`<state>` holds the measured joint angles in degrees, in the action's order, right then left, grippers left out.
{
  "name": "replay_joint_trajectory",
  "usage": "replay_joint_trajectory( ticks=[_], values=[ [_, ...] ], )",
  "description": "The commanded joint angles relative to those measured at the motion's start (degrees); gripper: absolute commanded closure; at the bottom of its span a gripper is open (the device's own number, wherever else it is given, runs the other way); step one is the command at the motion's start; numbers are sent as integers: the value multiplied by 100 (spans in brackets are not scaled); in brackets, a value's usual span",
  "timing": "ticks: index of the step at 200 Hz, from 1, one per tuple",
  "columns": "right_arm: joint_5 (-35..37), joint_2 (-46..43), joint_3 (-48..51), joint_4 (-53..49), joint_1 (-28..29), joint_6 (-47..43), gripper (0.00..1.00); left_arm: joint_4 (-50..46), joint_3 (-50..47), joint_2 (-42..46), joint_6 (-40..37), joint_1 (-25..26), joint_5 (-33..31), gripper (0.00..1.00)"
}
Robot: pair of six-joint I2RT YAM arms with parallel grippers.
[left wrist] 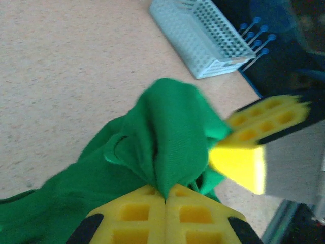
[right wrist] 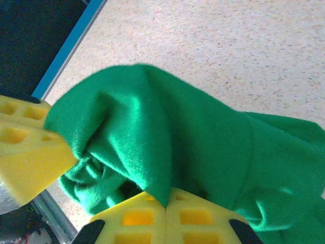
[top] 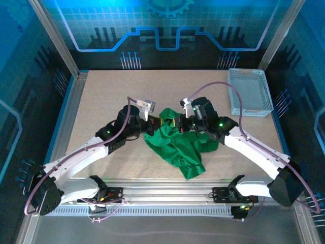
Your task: Fold the inside-out t-shirt
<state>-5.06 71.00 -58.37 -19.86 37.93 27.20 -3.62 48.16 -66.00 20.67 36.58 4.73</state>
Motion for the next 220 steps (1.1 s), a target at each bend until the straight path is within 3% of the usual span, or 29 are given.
replay_joint_trajectory(
  ticks=[1, 37, 57, 73, 104, 146, 220],
  values=[
    [290, -465, -280, -518, 34, -476, 100, -291, 99, 14, -39, -226, -518, 100],
    [-572, -818, -191, -528, -151, -828, 100, -456, 79, -73, 54, -581, -624, 100],
    [-996, -911, -54, -205, -218, -765, 100, -747, 221, -258, 36, -594, -932, 75],
    [-1033, -914, 0, 0, -234, -619, 100, -1230, 512, -422, -23, -561, -1225, 68],
    [-942, -834, -77, 239, -251, -493, 100, -1086, 271, 358, -472, 188, -2023, 47],
    [-1022, -634, -288, 233, -229, -613, 100, -764, 136, 905, -841, 1001, -1975, 34],
    [-1360, -746, -228, 377, 2, -816, 100, -1004, 739, -309, -780, 1045, -2297, 34]
  ],
)
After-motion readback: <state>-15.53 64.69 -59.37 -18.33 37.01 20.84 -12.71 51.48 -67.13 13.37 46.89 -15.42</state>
